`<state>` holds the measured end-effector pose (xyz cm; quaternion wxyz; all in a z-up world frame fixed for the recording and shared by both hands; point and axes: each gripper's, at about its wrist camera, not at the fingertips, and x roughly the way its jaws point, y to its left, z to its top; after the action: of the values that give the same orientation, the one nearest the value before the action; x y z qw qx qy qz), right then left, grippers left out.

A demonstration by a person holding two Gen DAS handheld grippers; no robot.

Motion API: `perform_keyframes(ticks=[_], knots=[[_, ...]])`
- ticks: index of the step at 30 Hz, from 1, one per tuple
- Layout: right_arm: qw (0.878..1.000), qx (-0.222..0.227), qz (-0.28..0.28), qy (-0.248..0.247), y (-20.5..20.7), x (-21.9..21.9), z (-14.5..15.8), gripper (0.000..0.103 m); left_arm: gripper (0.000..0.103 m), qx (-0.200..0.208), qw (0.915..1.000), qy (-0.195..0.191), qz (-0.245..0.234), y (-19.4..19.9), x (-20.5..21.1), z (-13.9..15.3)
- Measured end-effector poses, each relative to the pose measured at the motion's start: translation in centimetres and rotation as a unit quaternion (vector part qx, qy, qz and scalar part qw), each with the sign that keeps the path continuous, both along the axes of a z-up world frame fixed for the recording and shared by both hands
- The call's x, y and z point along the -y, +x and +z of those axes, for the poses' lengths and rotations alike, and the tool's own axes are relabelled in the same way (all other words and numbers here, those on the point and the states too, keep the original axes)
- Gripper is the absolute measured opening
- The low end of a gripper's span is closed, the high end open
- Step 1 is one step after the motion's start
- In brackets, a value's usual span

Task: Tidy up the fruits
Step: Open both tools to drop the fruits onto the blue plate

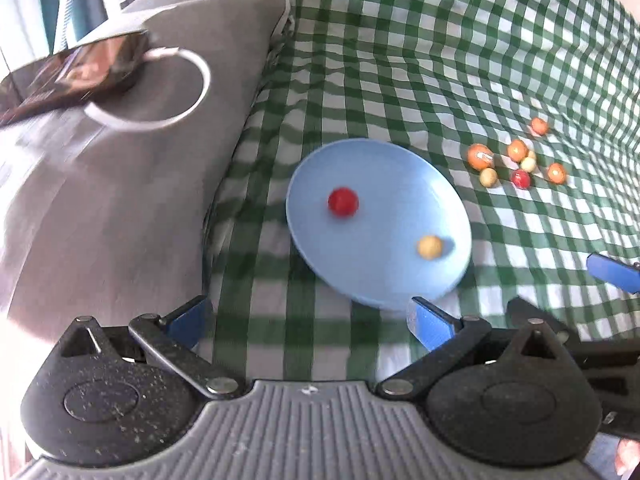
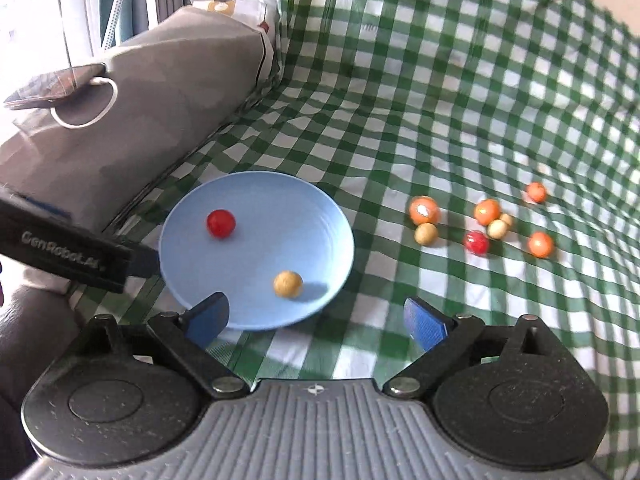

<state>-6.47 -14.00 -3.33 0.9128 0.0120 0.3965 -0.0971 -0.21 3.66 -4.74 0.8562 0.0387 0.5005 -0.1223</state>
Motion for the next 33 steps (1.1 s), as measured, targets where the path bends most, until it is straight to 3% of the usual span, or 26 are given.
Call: perform_keyframes(ticks=[6, 20, 33], knots=[[0.999, 0.037, -0.01, -0.005, -3.7, -1.2, 2.8, 0.099, 0.103, 0.033, 0.9993, -0.008, -0.017, -3.4, -0.1, 2.5], [0.996, 0.078, -0.034, 0.001, -7.7, -3.1, 4.7, 0.1, 0.103, 0.07, 0.9973, -0.012, -0.018, -6.8, -0.3, 5.9], [0.995, 0.08, -0.048, 0.018, -9.0, -2.4, 4.1, 0.101, 0.103, 0.075, 0.9968, 0.007, -0.025, -7.1, 0.8, 5.5]])
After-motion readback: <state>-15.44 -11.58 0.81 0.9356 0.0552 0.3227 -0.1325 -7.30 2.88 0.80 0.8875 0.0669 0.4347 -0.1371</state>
